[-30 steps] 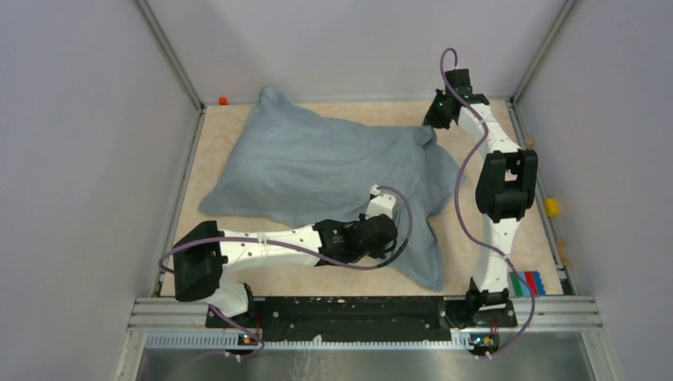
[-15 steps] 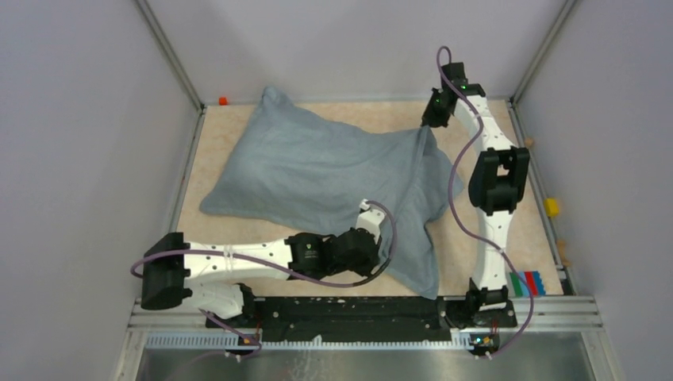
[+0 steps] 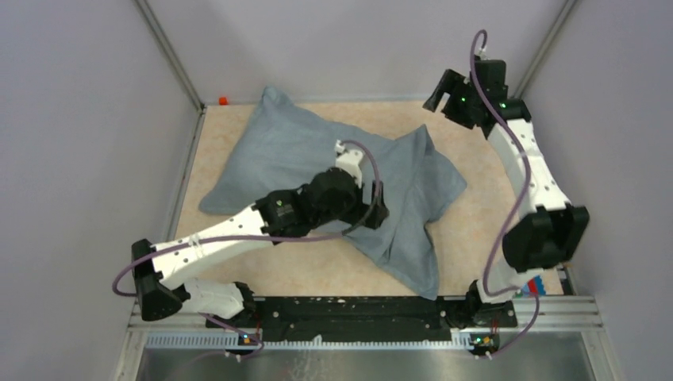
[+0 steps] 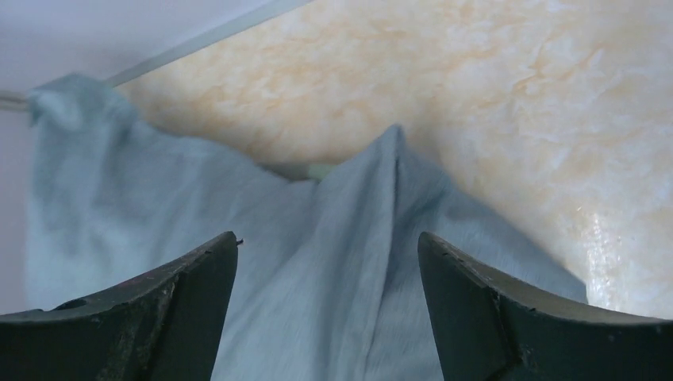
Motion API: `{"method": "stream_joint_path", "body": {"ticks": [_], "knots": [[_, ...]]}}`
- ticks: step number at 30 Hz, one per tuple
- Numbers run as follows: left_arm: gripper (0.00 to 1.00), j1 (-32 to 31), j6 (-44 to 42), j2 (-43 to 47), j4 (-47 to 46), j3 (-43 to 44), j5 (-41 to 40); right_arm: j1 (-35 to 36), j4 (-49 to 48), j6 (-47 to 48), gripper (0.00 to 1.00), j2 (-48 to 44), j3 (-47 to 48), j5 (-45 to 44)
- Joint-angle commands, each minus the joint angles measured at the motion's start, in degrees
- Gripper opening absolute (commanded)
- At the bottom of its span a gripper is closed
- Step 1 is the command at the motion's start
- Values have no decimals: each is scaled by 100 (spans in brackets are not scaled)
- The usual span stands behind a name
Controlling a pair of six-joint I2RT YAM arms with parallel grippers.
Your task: Put the pillow into the pillowcase
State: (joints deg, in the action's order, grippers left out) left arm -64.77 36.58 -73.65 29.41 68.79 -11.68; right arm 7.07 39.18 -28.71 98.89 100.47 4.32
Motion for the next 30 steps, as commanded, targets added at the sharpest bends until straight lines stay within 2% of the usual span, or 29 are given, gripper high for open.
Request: {"method": "stream_joint_path", "body": {"ticks": [1, 3, 8, 14, 21, 30], "knots": [[99, 501, -530, 137, 587, 883, -553, 345, -607, -152, 83, -1567, -1198, 247], [99, 666, -572, 118, 752, 1054, -830, 409, -892, -255, 83, -2166, -1862, 447], [99, 1086, -522, 198, 774, 995, -798, 510, -1148, -429, 83, -3464, -3079, 753], [99, 1302, -527, 250, 610, 716, -930, 515, -1054, -494, 84, -4628, -3832, 1039], [99, 1317, -564, 342, 289, 428, -834, 516, -588, -224, 86, -4938, -3915, 957], [99, 1318, -724, 548, 152, 226, -905, 514, -622, -258, 86, -4976, -4016, 942]]}}
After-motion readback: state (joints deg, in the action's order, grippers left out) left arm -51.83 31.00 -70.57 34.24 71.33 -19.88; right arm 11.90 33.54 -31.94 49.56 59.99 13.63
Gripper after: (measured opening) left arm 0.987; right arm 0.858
